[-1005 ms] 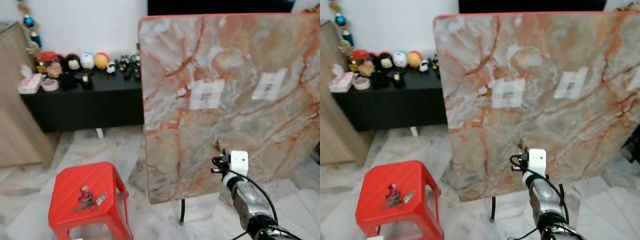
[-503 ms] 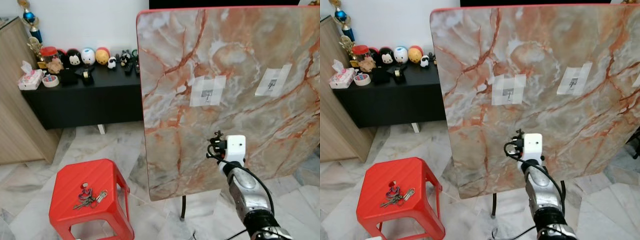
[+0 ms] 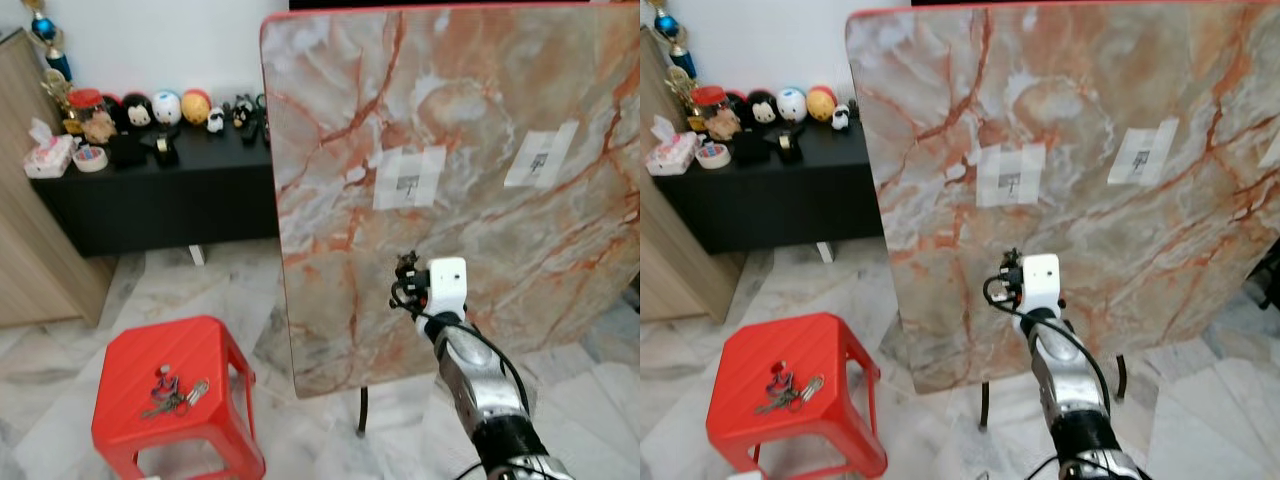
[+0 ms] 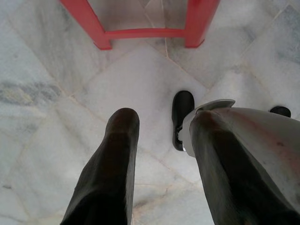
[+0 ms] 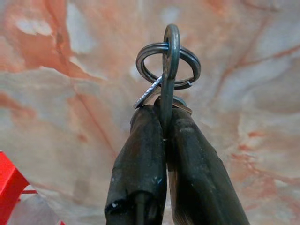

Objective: Hang keys on a hook

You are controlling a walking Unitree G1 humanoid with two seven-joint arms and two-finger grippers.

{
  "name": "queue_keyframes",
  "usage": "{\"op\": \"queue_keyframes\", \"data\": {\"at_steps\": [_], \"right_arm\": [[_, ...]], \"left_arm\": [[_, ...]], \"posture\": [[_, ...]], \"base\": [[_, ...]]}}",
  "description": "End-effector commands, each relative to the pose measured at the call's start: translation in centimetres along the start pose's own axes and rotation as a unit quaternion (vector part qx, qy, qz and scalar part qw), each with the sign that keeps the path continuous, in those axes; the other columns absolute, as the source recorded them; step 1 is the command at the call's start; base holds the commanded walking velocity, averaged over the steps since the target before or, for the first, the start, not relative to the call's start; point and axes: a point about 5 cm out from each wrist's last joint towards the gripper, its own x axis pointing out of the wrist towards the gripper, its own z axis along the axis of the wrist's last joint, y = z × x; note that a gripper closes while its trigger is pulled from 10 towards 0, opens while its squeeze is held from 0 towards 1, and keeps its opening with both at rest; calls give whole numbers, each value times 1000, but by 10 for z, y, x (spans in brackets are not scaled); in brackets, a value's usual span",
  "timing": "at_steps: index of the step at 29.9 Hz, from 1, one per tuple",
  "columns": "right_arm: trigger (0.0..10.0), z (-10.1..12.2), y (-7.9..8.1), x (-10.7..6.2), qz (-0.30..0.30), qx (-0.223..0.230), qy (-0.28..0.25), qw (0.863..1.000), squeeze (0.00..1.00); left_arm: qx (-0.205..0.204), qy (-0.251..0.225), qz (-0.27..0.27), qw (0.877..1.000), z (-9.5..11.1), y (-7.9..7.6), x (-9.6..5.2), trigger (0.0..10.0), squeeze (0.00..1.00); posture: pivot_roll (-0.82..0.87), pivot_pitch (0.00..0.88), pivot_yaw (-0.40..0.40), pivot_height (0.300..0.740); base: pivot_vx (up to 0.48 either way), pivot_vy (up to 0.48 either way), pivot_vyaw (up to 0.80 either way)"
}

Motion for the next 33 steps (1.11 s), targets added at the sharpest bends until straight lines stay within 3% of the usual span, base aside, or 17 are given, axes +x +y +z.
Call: {"op": "queue_keyframes", "data": {"at_steps": [1, 9, 21, 33], "right_arm": [[10000, 12, 2, 3, 3, 10, -14, 1000, 0], [10000, 17, 6, 5, 6, 13, -14, 1000, 0], [10000, 19, 7, 5, 8, 21, -16, 1000, 0], [10000, 31, -9, 7, -69, 31, -34, 997, 0]], "left_arm": [[6, 10, 3, 1000, -6, 1, -1, 10000, 0], [5, 13, 2, 1000, -7, 1, -1, 10000, 0], [11, 12, 1, 1000, -7, 1, -1, 10000, 0], [8, 10, -1, 1000, -6, 0, -1, 10000, 0]], "posture": [[57, 0, -25, 740], [56, 0, -27, 740], [59, 0, -27, 740], [59, 0, -31, 740]], "base": [[0, 0, 0], [0, 0, 123], [0, 0, 770], [0, 0, 0]]}}
